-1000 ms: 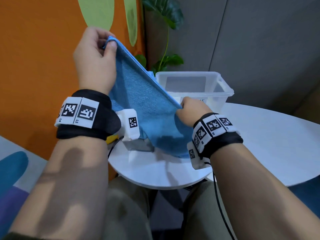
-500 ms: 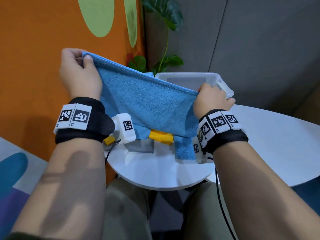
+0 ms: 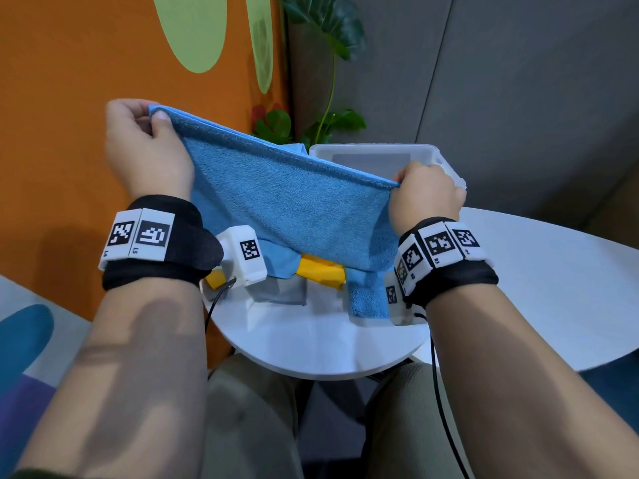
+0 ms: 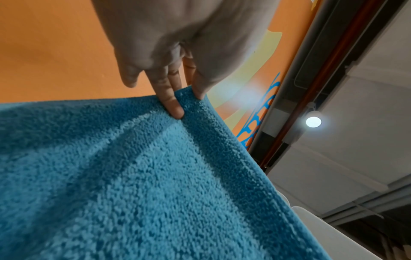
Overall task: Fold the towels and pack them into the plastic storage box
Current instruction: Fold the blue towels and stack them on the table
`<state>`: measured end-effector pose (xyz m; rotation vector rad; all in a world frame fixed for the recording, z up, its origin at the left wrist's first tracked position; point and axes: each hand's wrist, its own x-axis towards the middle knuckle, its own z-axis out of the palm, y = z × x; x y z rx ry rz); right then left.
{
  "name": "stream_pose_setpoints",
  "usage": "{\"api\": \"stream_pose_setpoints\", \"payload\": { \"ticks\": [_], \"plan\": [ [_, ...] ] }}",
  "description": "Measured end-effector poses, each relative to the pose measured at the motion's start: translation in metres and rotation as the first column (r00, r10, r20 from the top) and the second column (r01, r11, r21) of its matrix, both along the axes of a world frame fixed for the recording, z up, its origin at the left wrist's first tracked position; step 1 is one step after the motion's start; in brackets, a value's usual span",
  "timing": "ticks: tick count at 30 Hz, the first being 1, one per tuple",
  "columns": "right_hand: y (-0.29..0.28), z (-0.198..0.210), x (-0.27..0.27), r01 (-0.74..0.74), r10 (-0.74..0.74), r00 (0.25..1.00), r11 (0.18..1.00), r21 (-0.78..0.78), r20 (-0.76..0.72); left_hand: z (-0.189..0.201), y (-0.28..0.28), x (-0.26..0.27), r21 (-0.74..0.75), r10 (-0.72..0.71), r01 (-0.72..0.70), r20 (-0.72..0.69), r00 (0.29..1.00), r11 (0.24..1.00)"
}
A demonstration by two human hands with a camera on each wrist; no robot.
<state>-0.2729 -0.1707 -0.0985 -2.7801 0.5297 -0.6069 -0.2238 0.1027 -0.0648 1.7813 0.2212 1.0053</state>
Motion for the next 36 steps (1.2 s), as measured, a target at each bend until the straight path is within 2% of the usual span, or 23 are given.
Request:
{"api": "stream_pose_setpoints", "payload": {
  "ticks": [8, 15, 20, 23, 29, 36],
  "plan": [
    [-0.006, -0.003, -0.001, 0.056, -0.058, 0.993, 0.998, 0.015, 0.100, -0.004, 0.003, -0.001, -0.021, 0.011, -0.011, 0.015, 1.000, 1.000],
    [-0.010, -0.001, -0.004, 0.100, -0.145, 0.959, 0.977, 0.187, 0.244, -0.009, 0.007, 0.000, -0.061, 0.063, -0.065, -0.037, 0.997, 0.996],
    [-0.011, 0.007, -0.005, -0.011, -0.154, 0.900, 0.927, 0.375, 0.408, -0.012, 0.010, 0.003, -0.021, 0.110, -0.113, -0.088, 0.990, 0.993],
    [-0.011, 0.010, -0.005, -0.109, -0.141, 0.862, 0.886, 0.450, 0.487, -0.013, 0.010, 0.004, -0.060, 0.065, -0.072, -0.103, 0.993, 0.996],
    [-0.015, 0.009, -0.004, -0.134, -0.188, 0.840, 0.837, 0.530, 0.508, -0.018, 0.011, 0.003, -0.069, 0.047, -0.055, -0.112, 0.993, 0.996],
    [-0.021, 0.001, 0.001, -0.071, -0.184, 0.904, 0.826, 0.559, 0.387, -0.027, 0.014, 0.006, -0.067, 0.015, -0.027, -0.179, 0.984, 0.997]
  ]
}}
